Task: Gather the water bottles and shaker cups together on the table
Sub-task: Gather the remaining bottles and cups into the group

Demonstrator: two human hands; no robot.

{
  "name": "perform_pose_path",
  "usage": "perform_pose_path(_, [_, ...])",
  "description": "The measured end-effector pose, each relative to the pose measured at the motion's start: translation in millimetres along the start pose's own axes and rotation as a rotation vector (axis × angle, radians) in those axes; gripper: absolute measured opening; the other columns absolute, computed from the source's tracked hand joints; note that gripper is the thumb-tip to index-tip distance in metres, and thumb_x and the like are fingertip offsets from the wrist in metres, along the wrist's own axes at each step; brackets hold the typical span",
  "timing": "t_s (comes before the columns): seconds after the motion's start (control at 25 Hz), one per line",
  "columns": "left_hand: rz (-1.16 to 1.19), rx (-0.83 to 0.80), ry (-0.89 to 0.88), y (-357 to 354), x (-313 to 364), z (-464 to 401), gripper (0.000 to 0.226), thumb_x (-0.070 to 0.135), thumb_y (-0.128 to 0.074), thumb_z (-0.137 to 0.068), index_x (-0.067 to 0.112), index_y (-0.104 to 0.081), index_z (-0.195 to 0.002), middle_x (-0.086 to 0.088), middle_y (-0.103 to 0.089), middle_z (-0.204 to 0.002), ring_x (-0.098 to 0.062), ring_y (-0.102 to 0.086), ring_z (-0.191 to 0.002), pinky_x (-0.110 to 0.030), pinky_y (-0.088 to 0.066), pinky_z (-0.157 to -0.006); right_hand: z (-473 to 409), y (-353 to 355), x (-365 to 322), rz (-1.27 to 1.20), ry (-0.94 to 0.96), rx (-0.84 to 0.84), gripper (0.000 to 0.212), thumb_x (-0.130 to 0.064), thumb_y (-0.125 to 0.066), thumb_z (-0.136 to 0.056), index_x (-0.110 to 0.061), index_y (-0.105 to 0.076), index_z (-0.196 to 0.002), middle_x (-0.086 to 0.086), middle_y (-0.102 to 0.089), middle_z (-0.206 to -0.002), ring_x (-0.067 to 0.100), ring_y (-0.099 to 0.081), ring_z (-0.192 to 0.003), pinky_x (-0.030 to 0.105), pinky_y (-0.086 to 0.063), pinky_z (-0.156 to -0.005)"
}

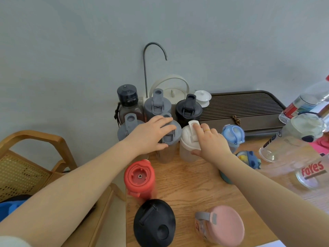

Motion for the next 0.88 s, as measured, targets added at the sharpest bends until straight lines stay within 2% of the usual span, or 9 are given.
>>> perform_pose_path(0.16, [-0.02,-0.03,0.034,4,9,-3,0.059,0.035,-0.057,-0.085,0.02,-0.037,-0.138,-0.002,-0.032,-0.149,-0.023,-0.025,-0.137,-0.038,-0.037,-0.106,1,9,6,-0.037,0.026,0.02,0.089,-0.062,-0.056,-0.076,-0.014,-0.017,-0.141,0.012,-0.044,-0.132,0.032,-0.053,-0.108,0.042,-0.045,-0.085])
perform_pose_path(0.28, [-0.012,0.028,-0.009,26,16,-11,0.057,0.042,-0.052,-0.082,0.016,-0.047,-0.132,-0.007,-0.047,-0.14,-0.027,-0.04,-0.13,-0.039,-0.033,-0.106,4,32,27,-0.224,0.084,0.032,0.08,-0.059,-0.05,-0.082,-0.015,-0.02,-0.142,0.01,-0.036,-0.143,0.034,-0.045,-0.122,0.044,-0.041,-0.094])
perform_pose_path(0.36, [0.024,0.098,0.011,44,32,-25,0.052,0.04,-0.053,-0.083,0.015,-0.051,-0.129,-0.008,-0.053,-0.134,-0.026,-0.045,-0.125,-0.039,-0.035,-0.103,11,48,53,-0.286,0.176,0.057,0.068,-0.049,-0.054,-0.085,-0.014,-0.03,-0.139,0.01,-0.034,-0.145,0.034,-0.043,-0.124,0.044,-0.04,-0.096])
perform_pose_path(0.48, [0.162,0.152,-0.036,59,87,-63,0.057,0.048,-0.04,-0.08,0.018,-0.051,-0.127,-0.004,-0.057,-0.128,-0.021,-0.052,-0.116,-0.037,-0.042,-0.096,34,69,111,-0.333,0.242,0.222,0.051,-0.041,-0.054,-0.08,-0.01,-0.054,-0.121,0.016,-0.045,-0.138,0.037,-0.051,-0.118,0.046,-0.043,-0.094])
perform_pose_path(0.52, [0.214,0.157,-0.06,58,109,-78,0.057,0.048,-0.04,-0.079,0.02,-0.05,-0.128,-0.003,-0.057,-0.128,-0.019,-0.052,-0.116,-0.035,-0.043,-0.096,45,72,133,-0.368,0.217,0.268,0.047,-0.039,-0.052,-0.079,-0.009,-0.059,-0.114,0.017,-0.05,-0.134,0.038,-0.053,-0.115,0.048,-0.045,-0.094])
perform_pose_path(0.64, [0.428,0.138,-0.095,43,178,-129,0.052,0.03,-0.059,-0.083,0.019,-0.044,-0.132,-0.003,-0.054,-0.13,-0.008,-0.049,-0.111,-0.021,-0.036,-0.095,85,78,206,-0.435,0.098,0.415,0.041,-0.038,-0.047,-0.079,-0.009,-0.065,-0.102,0.014,-0.059,-0.121,0.035,-0.057,-0.108,0.049,-0.045,-0.093])
perform_pose_path(0.72, [0.566,0.086,-0.063,30,219,-163,0.069,0.025,-0.068,-0.079,0.019,-0.033,-0.138,-0.004,-0.047,-0.136,-0.011,-0.047,-0.117,-0.015,-0.032,-0.091,118,80,255,-0.476,-0.025,0.538,0.04,-0.039,-0.049,-0.08,-0.008,-0.066,-0.098,0.013,-0.062,-0.114,0.032,-0.059,-0.105,0.047,-0.045,-0.093])
perform_pose_path(0.8, [0.678,0.067,0.003,13,252,-195,0.089,0.029,-0.075,-0.073,0.017,-0.022,-0.143,-0.006,-0.035,-0.145,-0.016,-0.04,-0.128,-0.018,-0.031,-0.099,153,71,300,-0.489,-0.161,0.65,0.043,-0.04,-0.053,-0.078,-0.006,-0.064,-0.101,0.014,-0.061,-0.114,0.027,-0.055,-0.107,0.04,-0.041,-0.095])
perform_pose_path(0.88, [0.712,0.099,0.071,-1,272,-221,0.102,0.034,-0.08,-0.066,0.014,-0.017,-0.144,-0.01,-0.027,-0.149,-0.021,-0.031,-0.135,-0.03,-0.027,-0.11,181,52,335,-0.536,-0.323,0.646,0.054,-0.044,-0.061,-0.074,-0.006,-0.057,-0.112,0.014,-0.054,-0.124,0.022,-0.045,-0.117,0.032,-0.034,-0.099])
Point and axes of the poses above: each hand's wrist, its own z-axis away from the middle knuckle, its own y-axis out of the back of the hand, x = y × z, the point moved 2 cm from there along -z, towards the middle knuckle
